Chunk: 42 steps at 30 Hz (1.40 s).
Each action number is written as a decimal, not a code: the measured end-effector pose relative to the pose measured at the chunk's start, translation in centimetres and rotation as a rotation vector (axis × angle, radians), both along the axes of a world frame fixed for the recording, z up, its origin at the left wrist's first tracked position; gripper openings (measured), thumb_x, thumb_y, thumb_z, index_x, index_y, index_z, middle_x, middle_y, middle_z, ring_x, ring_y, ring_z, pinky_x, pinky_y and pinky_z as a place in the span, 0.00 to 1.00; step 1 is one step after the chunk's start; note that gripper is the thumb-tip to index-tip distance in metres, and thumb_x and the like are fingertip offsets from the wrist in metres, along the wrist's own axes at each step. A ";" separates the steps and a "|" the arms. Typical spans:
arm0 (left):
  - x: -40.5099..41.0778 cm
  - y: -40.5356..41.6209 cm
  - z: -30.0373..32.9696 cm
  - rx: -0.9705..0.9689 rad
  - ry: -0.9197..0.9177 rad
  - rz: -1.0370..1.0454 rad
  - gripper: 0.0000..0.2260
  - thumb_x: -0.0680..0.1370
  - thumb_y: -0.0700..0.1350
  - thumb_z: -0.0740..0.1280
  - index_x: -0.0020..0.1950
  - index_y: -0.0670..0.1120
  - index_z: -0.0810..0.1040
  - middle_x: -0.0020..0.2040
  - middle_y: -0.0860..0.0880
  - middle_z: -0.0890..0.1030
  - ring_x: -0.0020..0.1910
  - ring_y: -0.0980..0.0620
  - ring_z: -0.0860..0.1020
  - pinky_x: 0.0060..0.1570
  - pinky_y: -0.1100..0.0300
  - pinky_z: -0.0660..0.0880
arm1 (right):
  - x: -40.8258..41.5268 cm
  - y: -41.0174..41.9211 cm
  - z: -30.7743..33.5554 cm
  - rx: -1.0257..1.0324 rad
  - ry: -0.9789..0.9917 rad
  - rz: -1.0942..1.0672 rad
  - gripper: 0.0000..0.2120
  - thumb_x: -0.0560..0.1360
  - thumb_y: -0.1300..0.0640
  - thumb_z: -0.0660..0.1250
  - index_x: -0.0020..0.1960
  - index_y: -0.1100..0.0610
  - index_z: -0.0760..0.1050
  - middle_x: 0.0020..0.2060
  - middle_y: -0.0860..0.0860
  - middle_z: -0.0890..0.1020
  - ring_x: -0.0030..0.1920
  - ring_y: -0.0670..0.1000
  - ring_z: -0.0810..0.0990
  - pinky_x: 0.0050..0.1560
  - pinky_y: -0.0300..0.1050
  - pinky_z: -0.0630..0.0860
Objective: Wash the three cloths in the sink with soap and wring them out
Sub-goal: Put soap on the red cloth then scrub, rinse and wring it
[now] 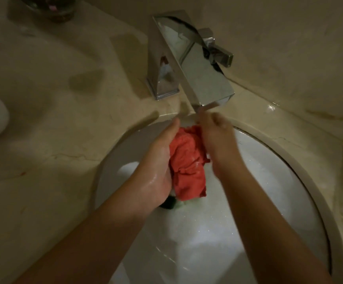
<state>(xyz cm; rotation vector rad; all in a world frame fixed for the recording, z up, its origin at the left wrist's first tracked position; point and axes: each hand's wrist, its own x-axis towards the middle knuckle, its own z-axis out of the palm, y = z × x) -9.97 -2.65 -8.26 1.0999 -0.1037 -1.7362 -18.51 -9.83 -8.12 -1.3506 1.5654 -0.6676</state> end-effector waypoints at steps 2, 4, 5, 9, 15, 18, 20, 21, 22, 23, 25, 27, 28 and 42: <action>0.3 0.4 0.9 -0.130 0.071 -0.086 0.17 0.75 0.51 0.62 0.36 0.38 0.66 0.31 0.45 0.61 0.30 0.49 0.60 0.37 0.58 0.56 | -1.1 -2.1 1.1 -0.152 -0.055 -0.026 0.07 0.77 0.52 0.61 0.45 0.52 0.76 0.43 0.56 0.82 0.42 0.53 0.79 0.40 0.53 0.75; 0.2 0.6 0.5 -0.209 0.068 -0.087 0.13 0.74 0.43 0.64 0.41 0.35 0.65 0.35 0.43 0.57 0.31 0.46 0.58 0.34 0.55 0.56 | -1.3 -3.9 2.4 -0.263 -0.124 0.048 0.07 0.77 0.54 0.60 0.52 0.50 0.76 0.47 0.54 0.82 0.44 0.52 0.81 0.39 0.46 0.77; 0.1 0.7 0.2 -0.206 0.058 -0.055 0.10 0.73 0.41 0.66 0.46 0.35 0.69 0.35 0.43 0.62 0.31 0.47 0.64 0.33 0.57 0.62 | -1.2 -4.5 3.0 -0.321 -0.113 0.110 0.10 0.77 0.53 0.61 0.56 0.53 0.76 0.48 0.53 0.82 0.44 0.49 0.81 0.37 0.42 0.77; -0.3 1.1 -1.0 -0.251 0.132 0.012 0.12 0.75 0.38 0.63 0.57 0.38 0.68 0.35 0.45 0.74 0.32 0.50 0.75 0.32 0.59 0.72 | -0.6 -5.3 3.9 -0.528 0.184 0.302 0.08 0.78 0.53 0.65 0.56 0.54 0.74 0.41 0.39 0.75 0.36 0.35 0.75 0.33 0.32 0.70; -0.1 1.3 -1.6 -0.234 0.053 0.031 0.24 0.71 0.39 0.66 0.66 0.37 0.72 0.43 0.44 0.82 0.40 0.46 0.82 0.36 0.55 0.78 | -0.6 -6.4 4.3 -0.430 -0.052 0.195 0.11 0.82 0.56 0.58 0.47 0.58 0.76 0.34 0.43 0.77 0.30 0.39 0.75 0.30 0.33 0.68; -0.1 1.4 -1.3 -0.294 0.105 0.004 0.08 0.75 0.37 0.62 0.51 0.34 0.70 0.33 0.45 0.67 0.30 0.47 0.68 0.29 0.59 0.67 | -0.5 -6.2 4.7 -0.328 -0.167 0.162 0.14 0.83 0.55 0.56 0.46 0.57 0.78 0.37 0.48 0.81 0.32 0.43 0.78 0.31 0.37 0.72; 0.1 1.5 -1.1 -0.295 0.158 0.021 0.03 0.78 0.34 0.57 0.44 0.38 0.66 0.34 0.46 0.56 0.31 0.50 0.56 0.29 0.58 0.58 | -0.2 -5.7 5.1 -0.208 -0.274 0.102 0.17 0.83 0.52 0.55 0.43 0.55 0.79 0.34 0.48 0.82 0.33 0.45 0.80 0.32 0.39 0.74; 0.2 1.6 -1.0 -0.280 0.192 0.034 0.04 0.78 0.34 0.56 0.43 0.40 0.66 0.35 0.46 0.54 0.31 0.50 0.55 0.28 0.59 0.59 | -0.1 -5.5 5.3 -0.096 -0.360 0.091 0.18 0.83 0.52 0.55 0.42 0.55 0.79 0.33 0.48 0.82 0.34 0.46 0.81 0.33 0.40 0.74; 0.4 1.7 -1.2 -0.276 0.213 0.052 0.04 0.77 0.34 0.57 0.44 0.42 0.68 0.35 0.46 0.53 0.31 0.51 0.56 0.28 0.60 0.62 | -0.1 -5.3 5.4 0.045 -0.469 0.111 0.16 0.82 0.54 0.56 0.41 0.55 0.78 0.33 0.48 0.82 0.34 0.48 0.81 0.32 0.40 0.75; 0.6 1.9 -1.3 -0.275 0.211 0.069 0.03 0.76 0.35 0.58 0.45 0.42 0.68 0.35 0.46 0.54 0.31 0.51 0.58 0.28 0.60 0.65 | -0.3 -5.2 5.3 0.194 -0.572 0.157 0.13 0.79 0.56 0.58 0.41 0.55 0.79 0.34 0.49 0.82 0.34 0.49 0.80 0.33 0.41 0.76; 0.8 2.1 -1.5 -0.276 0.185 0.076 0.03 0.76 0.36 0.60 0.44 0.42 0.68 0.33 0.47 0.58 0.29 0.51 0.62 0.29 0.59 0.65 | -0.6 -4.4 4.8 0.483 -0.729 0.245 0.13 0.76 0.59 0.56 0.42 0.58 0.79 0.36 0.53 0.82 0.36 0.50 0.81 0.37 0.43 0.77; 0.7 2.3 -2.0 -0.253 0.129 0.077 0.03 0.74 0.37 0.62 0.42 0.42 0.69 0.32 0.44 0.63 0.29 0.49 0.65 0.30 0.57 0.63 | -0.4 -3.1 3.7 0.707 -0.768 0.297 0.20 0.79 0.60 0.51 0.42 0.59 0.80 0.35 0.53 0.84 0.33 0.49 0.82 0.33 0.39 0.78; 0.7 2.4 -2.4 -0.219 0.072 0.081 0.02 0.73 0.38 0.63 0.44 0.41 0.73 0.32 0.42 0.69 0.29 0.47 0.70 0.33 0.57 0.66 | 0.0 -2.4 3.3 0.789 -0.758 0.318 0.21 0.80 0.59 0.50 0.39 0.58 0.79 0.30 0.52 0.82 0.27 0.47 0.80 0.27 0.36 0.75; -0.9 1.2 -1.1 -0.097 -0.057 0.245 0.26 0.65 0.36 0.76 0.58 0.55 0.74 0.50 0.50 0.85 0.45 0.49 0.85 0.43 0.52 0.80 | -4.5 4.6 -1.0 0.807 -0.645 -0.157 0.26 0.75 0.38 0.58 0.61 0.55 0.79 0.54 0.57 0.84 0.56 0.57 0.81 0.56 0.58 0.76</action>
